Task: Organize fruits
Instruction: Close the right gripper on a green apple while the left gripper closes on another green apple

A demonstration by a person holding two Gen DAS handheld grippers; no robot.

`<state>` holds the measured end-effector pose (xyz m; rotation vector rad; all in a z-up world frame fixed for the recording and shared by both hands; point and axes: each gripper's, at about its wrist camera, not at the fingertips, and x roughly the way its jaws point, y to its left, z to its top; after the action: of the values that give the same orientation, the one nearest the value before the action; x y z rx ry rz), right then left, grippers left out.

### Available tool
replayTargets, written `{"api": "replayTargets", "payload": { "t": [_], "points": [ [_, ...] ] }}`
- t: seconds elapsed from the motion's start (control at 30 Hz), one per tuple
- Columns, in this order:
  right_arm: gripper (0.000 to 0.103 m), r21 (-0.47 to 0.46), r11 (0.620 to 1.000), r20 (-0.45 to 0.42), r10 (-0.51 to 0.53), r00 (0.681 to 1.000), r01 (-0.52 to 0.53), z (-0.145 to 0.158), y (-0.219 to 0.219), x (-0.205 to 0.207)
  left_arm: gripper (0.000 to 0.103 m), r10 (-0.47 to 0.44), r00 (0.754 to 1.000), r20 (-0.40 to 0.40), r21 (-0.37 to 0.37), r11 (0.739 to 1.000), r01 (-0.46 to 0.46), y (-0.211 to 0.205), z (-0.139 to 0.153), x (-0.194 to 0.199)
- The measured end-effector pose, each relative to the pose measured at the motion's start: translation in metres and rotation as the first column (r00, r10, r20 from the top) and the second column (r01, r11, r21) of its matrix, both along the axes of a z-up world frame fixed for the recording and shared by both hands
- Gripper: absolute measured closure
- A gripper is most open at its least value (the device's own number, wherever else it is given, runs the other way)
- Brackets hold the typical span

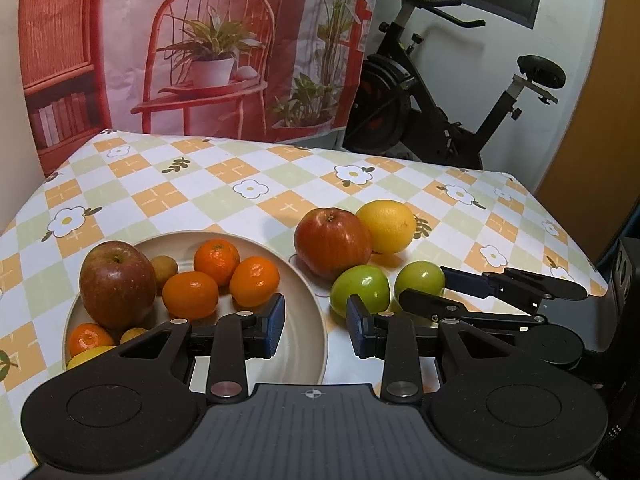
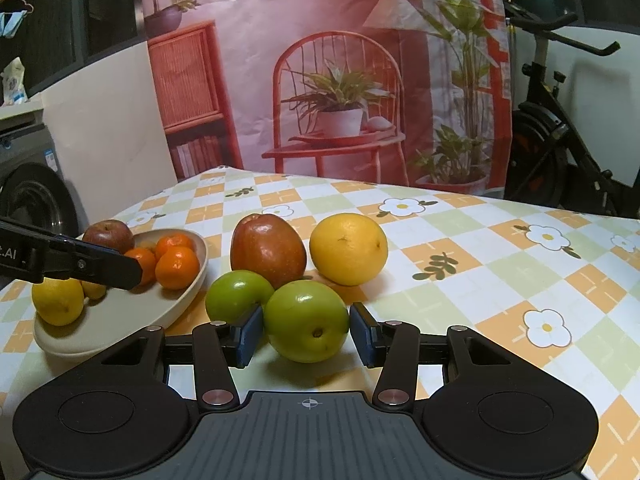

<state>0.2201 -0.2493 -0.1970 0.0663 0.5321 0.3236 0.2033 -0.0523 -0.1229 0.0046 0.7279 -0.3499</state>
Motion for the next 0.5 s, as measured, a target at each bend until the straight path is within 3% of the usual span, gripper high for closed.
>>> {"api": "replayTargets", "payload": {
  "t": [0.17,0.5],
  "points": [
    [0.059,-0.006,1.0,-0.002,-0.005,1.0,0.005,0.0,0.001,-0.001,0.059,0.001,1.0,-0.004,0.012,1.0,-0.001,-0.003,-0.002,-0.004],
    [0.059,0.021,0.999,0.013,-0.033,0.999,0.033,0.002,-0.007,-0.011,0.059,-0.046,0.999,0.025,0.022,0.999,0.045,-0.007,0.0,-0.006]
  ]
}}
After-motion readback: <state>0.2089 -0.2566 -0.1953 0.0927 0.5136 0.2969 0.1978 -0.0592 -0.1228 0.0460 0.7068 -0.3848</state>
